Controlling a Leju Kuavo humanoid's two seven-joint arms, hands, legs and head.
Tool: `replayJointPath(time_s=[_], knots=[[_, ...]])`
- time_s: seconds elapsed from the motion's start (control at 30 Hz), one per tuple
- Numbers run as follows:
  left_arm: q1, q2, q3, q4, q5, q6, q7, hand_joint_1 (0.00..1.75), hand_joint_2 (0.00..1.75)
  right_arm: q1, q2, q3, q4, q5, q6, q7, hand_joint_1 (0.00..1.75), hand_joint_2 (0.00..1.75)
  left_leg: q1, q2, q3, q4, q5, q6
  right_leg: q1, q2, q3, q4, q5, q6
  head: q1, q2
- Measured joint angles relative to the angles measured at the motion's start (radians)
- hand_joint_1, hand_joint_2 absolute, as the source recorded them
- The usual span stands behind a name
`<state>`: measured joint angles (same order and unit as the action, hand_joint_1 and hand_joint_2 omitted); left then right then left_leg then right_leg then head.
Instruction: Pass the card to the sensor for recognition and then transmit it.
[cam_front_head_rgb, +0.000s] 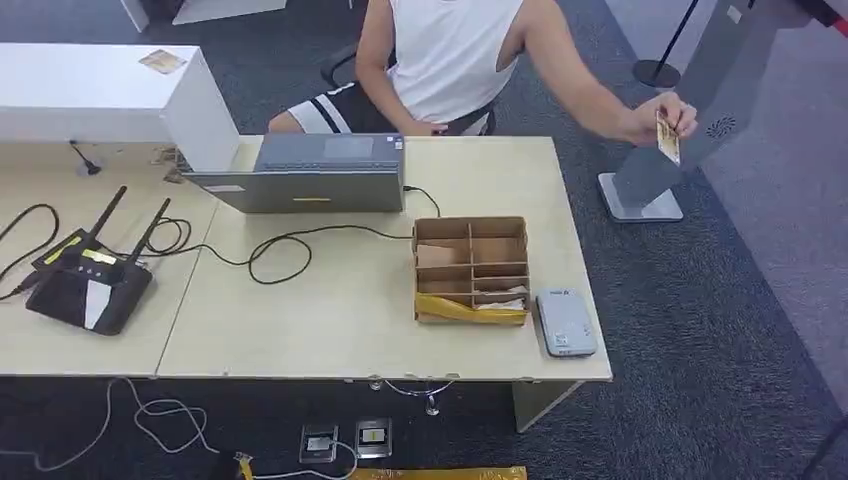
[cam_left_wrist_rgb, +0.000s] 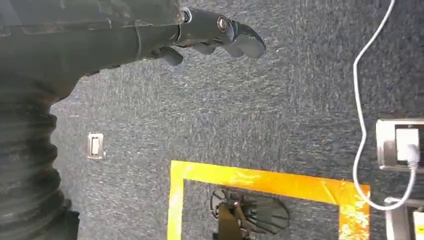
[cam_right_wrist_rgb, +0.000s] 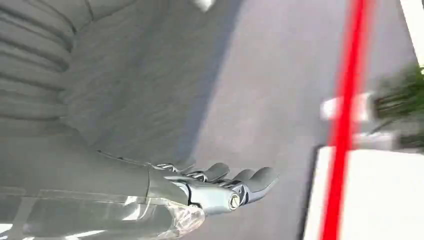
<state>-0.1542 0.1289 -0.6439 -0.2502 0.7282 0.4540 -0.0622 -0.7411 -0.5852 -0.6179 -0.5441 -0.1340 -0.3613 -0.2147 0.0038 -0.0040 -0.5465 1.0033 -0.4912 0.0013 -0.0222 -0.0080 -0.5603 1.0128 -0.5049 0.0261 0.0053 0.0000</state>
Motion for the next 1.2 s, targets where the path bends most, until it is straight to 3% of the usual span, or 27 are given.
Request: replayJointPath(time_s=[0.17, 0.3, 0.4, 0.57, 0.67, 0.77, 0.83, 0.93, 1.2], knots=[[-0.002, -0.010, 0.001, 0.000, 0.003, 0.012, -0.013, 0.00, 1.75, -0.092, -0.016, 0.178, -0.209, -0.007, -0.089, 0.050, 0.00, 1.75, 0.000, 0.000, 0.000, 0.000, 0.001, 0.000, 0.000, 0.000, 0.000, 0.001, 0.000, 0.000, 0.000, 0.000], [-0.002, -0.020, 0.001, 0.000, 0.005, 0.018, -0.015, 0.00, 1.75, -0.118, -0.011, 0.294, -0.343, 0.006, -0.119, 0.072, 0.00, 1.75, 0.000, -0.002, -0.001, 0.000, 0.001, 0.000, 0.000, -0.002, 0.000, 0.001, 0.000, 0.000, 0.000, 0.000], [-0.003, -0.023, 0.001, 0.000, 0.005, 0.021, -0.016, 0.00, 1.75, -0.142, 0.000, 0.376, -0.431, 0.040, -0.099, 0.102, 0.00, 1.75, 0.000, -0.001, -0.001, 0.000, 0.001, 0.000, 0.000, -0.001, 0.000, 0.001, 0.000, 0.000, 0.000, 0.000], [-0.003, -0.024, 0.001, 0.000, -0.005, 0.019, -0.036, 0.00, 1.75, -0.179, 0.032, 0.548, -0.540, 0.178, 0.013, 0.101, 0.00, 1.75, 0.001, -0.002, -0.001, 0.000, 0.001, 0.000, 0.001, -0.002, 0.000, 0.001, 0.000, 0.000, 0.000, 0.000], [-0.003, -0.026, 0.000, 0.001, -0.016, 0.018, -0.049, 0.00, 1.75, -0.202, 0.056, 0.643, -0.574, 0.357, 0.017, 0.061, 0.00, 1.75, 0.001, -0.004, -0.002, 0.000, 0.002, 0.000, 0.001, -0.003, 0.000, 0.002, 0.000, 0.000, 0.000, 0.000], [-0.004, -0.027, -0.001, 0.001, -0.024, 0.017, -0.063, 0.00, 1.75, -0.227, 0.094, 0.748, -0.587, 0.692, -0.008, -0.004, 0.00, 1.75, 0.002, -0.004, -0.001, 0.000, 0.002, -0.001, 0.002, -0.002, 0.000, 0.002, 0.000, 0.000, 0.000, 0.000], [-0.006, -0.027, -0.001, 0.001, -0.025, 0.014, -0.065, 0.00, 1.75, -0.236, 0.125, 0.809, -0.588, 0.812, -0.016, -0.016, 0.00, 1.75, 0.003, -0.003, -0.001, 0.000, 0.002, -0.001, 0.003, -0.002, 0.000, 0.002, 0.000, 0.000, 0.000, 0.000], [-0.004, -0.028, -0.001, 0.002, -0.023, 0.008, -0.066, 0.00, 1.75, -0.245, 0.168, 0.878, -0.587, 0.890, -0.006, -0.024, 0.00, 1.75, 0.003, -0.009, -0.003, 0.000, 0.004, -0.002, 0.003, -0.008, -0.001, 0.002, 0.000, 0.000, 0.000, 0.000], [-0.004, -0.024, -0.001, 0.005, -0.021, -0.015, -0.066, 0.00, 1.75, -0.282, 0.259, 1.035, -0.500, 0.951, 0.095, -0.038, 0.00, 1.75, 0.003, -0.009, -0.003, 0.000, 0.004, -0.002, 0.003, -0.008, -0.001, 0.002, 0.000, 0.000, 0.000, 0.000]])
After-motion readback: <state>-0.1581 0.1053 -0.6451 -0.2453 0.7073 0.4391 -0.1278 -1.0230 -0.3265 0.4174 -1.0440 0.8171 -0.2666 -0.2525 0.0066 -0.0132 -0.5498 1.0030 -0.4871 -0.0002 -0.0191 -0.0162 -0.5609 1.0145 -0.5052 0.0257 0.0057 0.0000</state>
